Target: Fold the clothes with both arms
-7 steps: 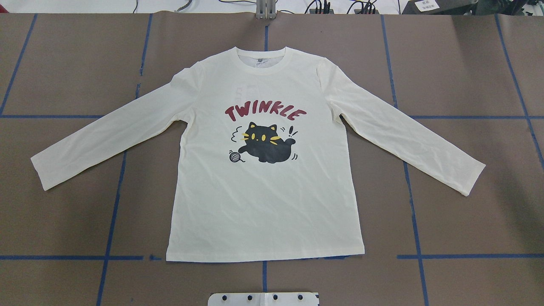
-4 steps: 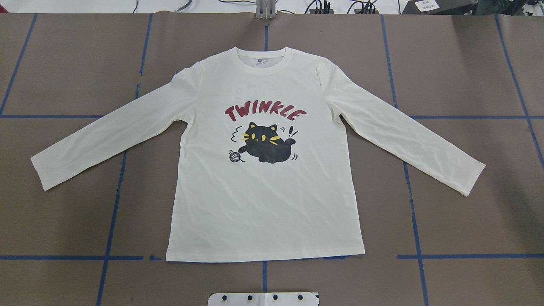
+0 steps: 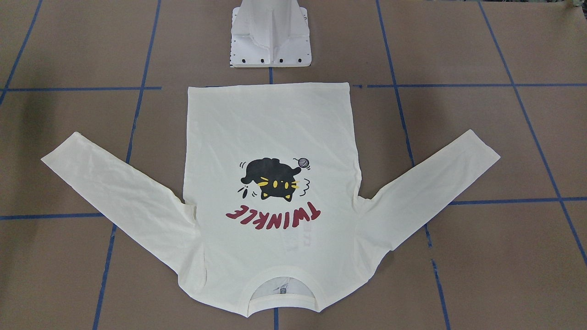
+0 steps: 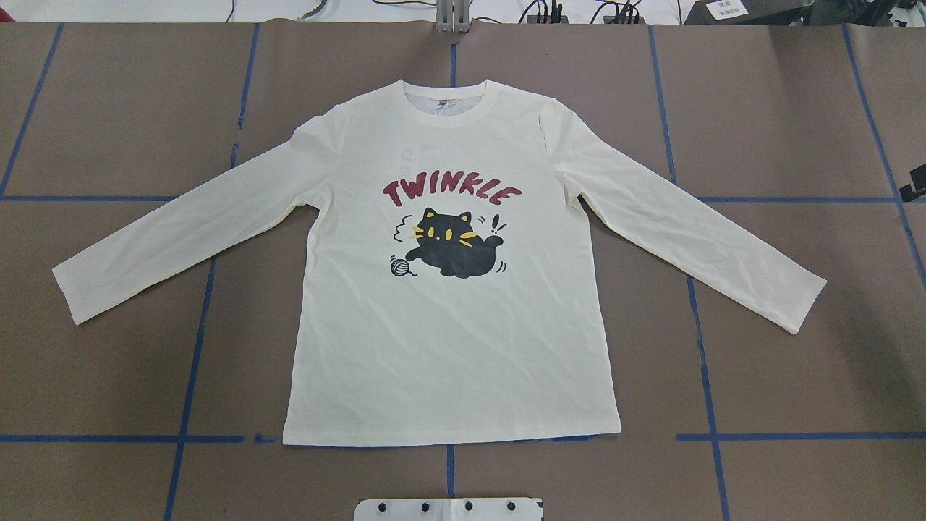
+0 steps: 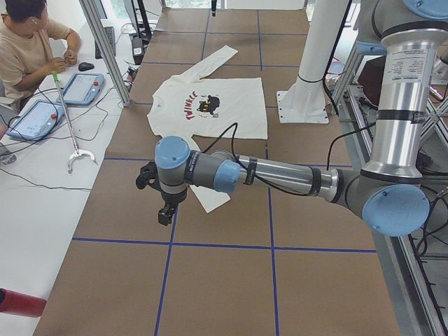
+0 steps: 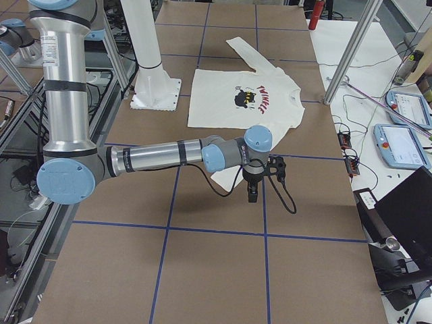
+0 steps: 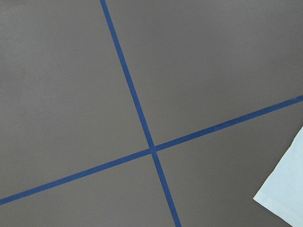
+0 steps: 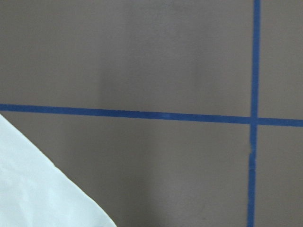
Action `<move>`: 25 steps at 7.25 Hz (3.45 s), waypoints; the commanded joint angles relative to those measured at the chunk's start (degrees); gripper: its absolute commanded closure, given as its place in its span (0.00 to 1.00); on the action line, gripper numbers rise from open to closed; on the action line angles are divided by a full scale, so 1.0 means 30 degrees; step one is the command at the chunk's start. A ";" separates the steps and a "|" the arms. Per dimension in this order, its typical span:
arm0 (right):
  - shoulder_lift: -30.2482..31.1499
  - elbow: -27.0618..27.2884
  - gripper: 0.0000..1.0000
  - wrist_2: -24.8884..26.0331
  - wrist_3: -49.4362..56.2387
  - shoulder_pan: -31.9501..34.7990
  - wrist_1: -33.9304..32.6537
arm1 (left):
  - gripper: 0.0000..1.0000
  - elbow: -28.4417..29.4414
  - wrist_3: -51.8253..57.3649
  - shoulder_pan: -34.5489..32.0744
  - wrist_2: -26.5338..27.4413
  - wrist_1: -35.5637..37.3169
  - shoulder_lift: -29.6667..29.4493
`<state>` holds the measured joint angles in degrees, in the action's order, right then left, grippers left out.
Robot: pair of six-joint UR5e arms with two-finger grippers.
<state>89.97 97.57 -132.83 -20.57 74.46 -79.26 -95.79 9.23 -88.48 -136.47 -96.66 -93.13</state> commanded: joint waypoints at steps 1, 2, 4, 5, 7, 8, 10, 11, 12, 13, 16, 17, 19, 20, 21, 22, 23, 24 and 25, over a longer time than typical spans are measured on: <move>0.0157 -0.0237 0.00 -0.0077 -0.4309 -0.2112 0.2385 | 0.00 0.0083 0.0028 0.0021 -0.0241 -0.0475 -0.0012; 0.0766 -0.0238 0.01 0.0009 -0.7816 -0.3596 0.4831 | 0.00 0.0026 -0.0030 0.0021 -0.0241 -0.0475 -0.0012; 0.2258 -0.0704 0.13 0.0595 -1.1213 -0.4953 0.9060 | 0.00 0.0055 -0.0031 0.0021 -0.0504 -0.0446 -0.0012; 0.2353 -0.1287 0.15 0.0625 -1.1423 -0.5016 0.9220 | 0.00 0.0084 -0.0002 0.0021 -0.0505 -0.0446 -0.0070; 0.2004 -0.2955 0.16 0.1033 -1.1953 -0.5426 0.9657 | 0.00 0.0289 -0.0002 0.0021 -0.0505 -0.0534 -0.0129; 0.1452 -0.4007 0.16 0.1065 -1.1982 -0.5572 1.0299 | 0.00 0.0290 -0.0002 0.0021 -0.0505 -0.0534 -0.0158; 0.1300 -0.4399 0.25 0.1065 -1.2099 -0.5545 1.0715 | 0.00 0.0232 -0.0001 0.0021 -0.0505 -0.0534 -0.0188; 0.1300 -0.4283 0.29 0.1036 -1.2273 -0.5573 1.0716 | 0.00 0.0231 0.0027 0.0021 -0.0505 -0.0534 -0.0188; 0.1300 -0.3962 0.32 0.0978 -1.2826 -0.5574 1.0774 | 0.00 0.0231 0.0028 0.0021 -0.0505 -0.0534 -0.0188; 0.1416 -0.3698 0.33 0.0919 -1.2948 -0.5574 1.0919 | 0.00 0.0260 0.0028 0.0021 -0.0505 -0.0534 -0.0188; 0.1593 -0.3840 0.58 0.0889 -1.3037 -0.5573 1.1594 | 0.00 0.0348 0.0028 0.0021 -0.0505 -0.0534 -0.0188; 0.1622 -0.3900 0.64 0.0889 -1.3008 -0.5574 1.1594 | 0.00 0.0348 0.0028 0.0021 -0.0505 -0.0534 -0.0188; 0.1651 -0.3755 1.00 0.0657 -1.3037 -0.5603 1.1594 | 0.00 0.0406 0.0028 0.0021 -0.0505 -0.0650 -0.0217; 0.1651 -0.3783 1.00 0.0423 -1.3008 -0.5603 1.1594 | 0.00 0.0407 0.0028 0.0021 -0.0534 -0.0651 -0.0217; 0.1651 -0.3551 1.00 0.0217 -1.3181 -0.5574 1.1594 | 0.00 0.0436 0.0028 0.0021 -0.0534 -0.0680 -0.0246; 0.1245 -0.2650 1.00 0.0012 -1.5591 -0.5661 1.1536 | 0.00 0.0436 0.0028 0.0021 -0.0534 -0.0681 -0.0247; -0.0122 -0.1162 1.00 -0.0019 -1.8428 -0.6155 1.1217 | 0.00 0.0378 0.0028 0.0021 -0.0563 -0.0681 -0.0247; -0.2137 -0.0857 1.00 0.0184 -2.1212 -0.6914 1.1098 | 0.00 0.0435 -0.0001 0.0050 -0.1085 -0.0681 -0.0276; -0.4942 -0.0912 1.00 0.0302 -2.3821 -0.7733 0.9762 | 0.00 0.0465 -0.0002 0.0051 -0.1352 -0.0710 -0.0305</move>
<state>84.27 93.97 -132.36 -81.78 54.14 -46.61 -94.50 9.26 -88.36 -139.39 -98.72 -93.96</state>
